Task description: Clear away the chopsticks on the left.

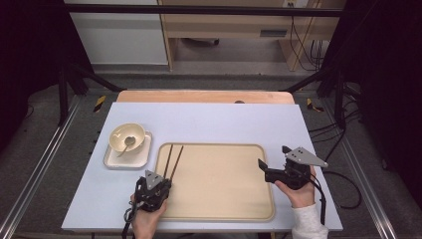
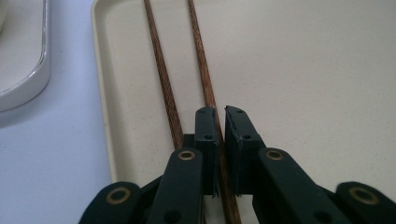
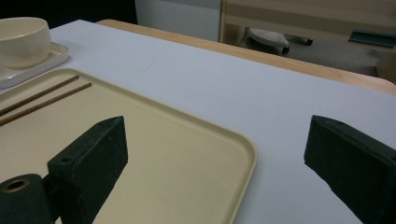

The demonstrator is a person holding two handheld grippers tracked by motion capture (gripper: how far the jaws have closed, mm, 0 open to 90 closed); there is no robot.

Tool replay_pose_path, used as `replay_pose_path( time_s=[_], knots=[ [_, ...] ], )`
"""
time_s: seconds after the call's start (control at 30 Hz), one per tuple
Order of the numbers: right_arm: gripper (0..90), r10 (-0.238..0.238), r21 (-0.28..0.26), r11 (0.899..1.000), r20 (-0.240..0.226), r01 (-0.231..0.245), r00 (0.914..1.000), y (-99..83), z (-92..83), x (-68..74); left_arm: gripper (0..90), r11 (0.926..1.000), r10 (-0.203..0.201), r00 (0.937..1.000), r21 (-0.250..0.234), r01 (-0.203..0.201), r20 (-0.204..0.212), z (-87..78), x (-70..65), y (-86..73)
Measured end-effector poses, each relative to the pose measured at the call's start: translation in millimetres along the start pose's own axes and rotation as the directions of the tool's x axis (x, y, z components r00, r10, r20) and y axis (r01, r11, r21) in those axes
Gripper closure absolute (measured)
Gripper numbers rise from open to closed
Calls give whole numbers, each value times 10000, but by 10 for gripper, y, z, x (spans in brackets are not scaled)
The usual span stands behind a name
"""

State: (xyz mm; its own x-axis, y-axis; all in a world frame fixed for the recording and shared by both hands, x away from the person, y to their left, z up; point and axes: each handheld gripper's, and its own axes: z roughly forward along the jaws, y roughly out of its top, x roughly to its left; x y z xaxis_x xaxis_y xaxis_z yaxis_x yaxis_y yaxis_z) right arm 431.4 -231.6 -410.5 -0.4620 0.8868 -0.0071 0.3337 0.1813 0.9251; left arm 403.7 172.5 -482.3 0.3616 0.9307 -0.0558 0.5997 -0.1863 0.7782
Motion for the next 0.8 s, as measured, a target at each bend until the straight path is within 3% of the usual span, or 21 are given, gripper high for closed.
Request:
replay_pose_path(
  time_s=[0.13,0.3,0.6,0.8],
  knots=[
    [65,-3,6,10000,1,3,10000,0,1,2,848,9986,-501,9985,-154,497,-229,-1,23,-15],
    [65,-7,33,10000,-2,7,10000,-1,3,4,850,9970,-771,9959,-141,765,-469,-10,42,-18],
    [64,1,36,10000,-9,-1,10000,-1,5,3,822,9987,-399,9984,-328,386,-399,-31,29,1],
    [65,-2,17,10000,-10,2,10000,0,2,2,803,9974,-69,9996,-712,89,288,-88,43,126]
  ],
)
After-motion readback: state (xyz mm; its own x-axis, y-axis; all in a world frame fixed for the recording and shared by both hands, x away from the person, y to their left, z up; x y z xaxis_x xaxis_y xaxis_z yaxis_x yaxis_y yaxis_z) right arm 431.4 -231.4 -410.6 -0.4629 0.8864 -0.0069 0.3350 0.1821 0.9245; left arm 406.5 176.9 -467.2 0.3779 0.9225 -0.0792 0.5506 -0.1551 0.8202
